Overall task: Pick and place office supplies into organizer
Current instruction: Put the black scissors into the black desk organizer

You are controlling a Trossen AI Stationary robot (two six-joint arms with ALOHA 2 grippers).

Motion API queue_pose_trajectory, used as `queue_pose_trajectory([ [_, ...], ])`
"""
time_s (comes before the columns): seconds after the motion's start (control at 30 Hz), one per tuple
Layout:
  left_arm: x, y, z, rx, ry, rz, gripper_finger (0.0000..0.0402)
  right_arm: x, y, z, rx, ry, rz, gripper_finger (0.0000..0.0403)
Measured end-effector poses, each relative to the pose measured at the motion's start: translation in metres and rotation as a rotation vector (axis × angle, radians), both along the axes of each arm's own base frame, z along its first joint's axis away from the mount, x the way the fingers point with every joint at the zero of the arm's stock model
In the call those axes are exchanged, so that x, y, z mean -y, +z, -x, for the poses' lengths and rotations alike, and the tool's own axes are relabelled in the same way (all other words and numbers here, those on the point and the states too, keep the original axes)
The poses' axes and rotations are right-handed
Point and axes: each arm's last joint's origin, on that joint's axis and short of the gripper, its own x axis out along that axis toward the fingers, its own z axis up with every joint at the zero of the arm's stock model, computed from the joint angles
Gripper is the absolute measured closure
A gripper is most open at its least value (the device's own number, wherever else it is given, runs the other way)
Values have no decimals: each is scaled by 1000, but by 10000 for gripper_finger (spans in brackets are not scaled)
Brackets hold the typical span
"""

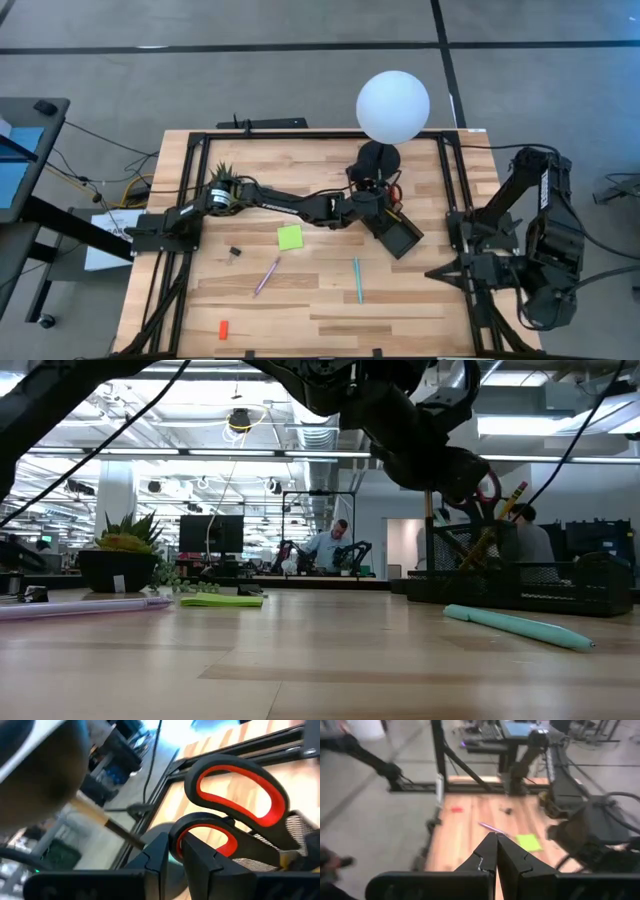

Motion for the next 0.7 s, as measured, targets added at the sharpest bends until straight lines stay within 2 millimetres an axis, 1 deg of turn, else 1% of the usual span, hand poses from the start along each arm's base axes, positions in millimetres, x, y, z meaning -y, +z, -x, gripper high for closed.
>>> queue_pose_trajectory([
  [0.07,-4,-1,-1,22,-18,40,360,5,-2,-1,-16,-13,33,403],
  [0.2,-11,-1,-1,51,-44,92,360,7,-2,-5,-19,-31,39,403],
  [0.3,-10,0,-3,93,-93,154,356,9,-3,-8,-26,-41,46,403],
  [0.4,-6,3,-4,136,-135,218,350,11,-4,-11,-35,-34,116,403],
  [0.53,-5,4,-4,154,-150,236,341,14,-5,-14,-49,-15,220,403],
  [0.7,-8,4,-6,150,-233,261,315,15,-5,-15,-53,-9,251,403],
])
